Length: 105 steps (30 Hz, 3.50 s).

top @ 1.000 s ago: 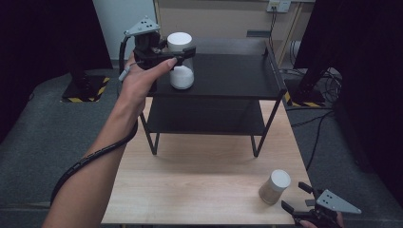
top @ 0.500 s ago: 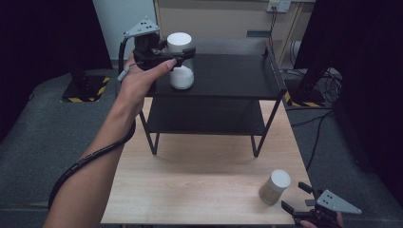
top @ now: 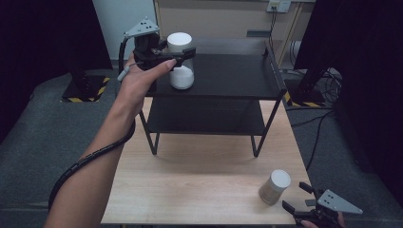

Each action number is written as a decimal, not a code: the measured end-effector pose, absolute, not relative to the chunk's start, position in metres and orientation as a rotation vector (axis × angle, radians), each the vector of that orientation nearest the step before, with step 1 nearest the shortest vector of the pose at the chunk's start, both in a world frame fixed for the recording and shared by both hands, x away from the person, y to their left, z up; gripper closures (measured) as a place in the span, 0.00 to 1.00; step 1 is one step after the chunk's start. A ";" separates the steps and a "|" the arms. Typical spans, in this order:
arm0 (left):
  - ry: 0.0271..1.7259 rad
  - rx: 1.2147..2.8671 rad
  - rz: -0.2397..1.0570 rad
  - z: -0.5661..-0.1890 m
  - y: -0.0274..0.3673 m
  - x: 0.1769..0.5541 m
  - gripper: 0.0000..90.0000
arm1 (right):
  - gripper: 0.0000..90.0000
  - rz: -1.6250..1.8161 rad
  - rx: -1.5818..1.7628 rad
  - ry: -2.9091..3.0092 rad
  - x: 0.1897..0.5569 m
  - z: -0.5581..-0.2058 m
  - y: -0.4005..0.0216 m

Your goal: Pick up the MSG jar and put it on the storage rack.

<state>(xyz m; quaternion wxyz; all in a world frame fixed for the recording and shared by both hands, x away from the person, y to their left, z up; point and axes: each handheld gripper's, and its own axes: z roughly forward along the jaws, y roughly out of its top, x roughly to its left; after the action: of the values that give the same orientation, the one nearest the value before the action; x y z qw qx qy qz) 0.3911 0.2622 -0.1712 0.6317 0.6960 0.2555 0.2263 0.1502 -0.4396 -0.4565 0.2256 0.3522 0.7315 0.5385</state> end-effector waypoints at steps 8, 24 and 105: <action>0.587 1.605 0.513 -0.168 0.262 0.392 0.37 | 0.03 1.491 0.972 2.014 0.150 -0.456 -0.440; 0.628 1.648 0.530 -0.158 0.261 0.375 0.04 | 0.03 1.502 0.956 2.017 0.150 -0.454 -0.439; 0.651 1.647 0.533 -0.372 0.282 0.237 0.03 | 0.02 1.483 0.929 2.035 0.150 -0.451 -0.433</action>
<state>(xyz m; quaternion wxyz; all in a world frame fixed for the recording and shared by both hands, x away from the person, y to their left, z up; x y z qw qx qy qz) 0.2374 0.2825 -0.3721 0.6019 0.7112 0.2811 0.2300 0.1499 -0.4328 -0.4515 0.2271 0.3370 0.7385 0.5381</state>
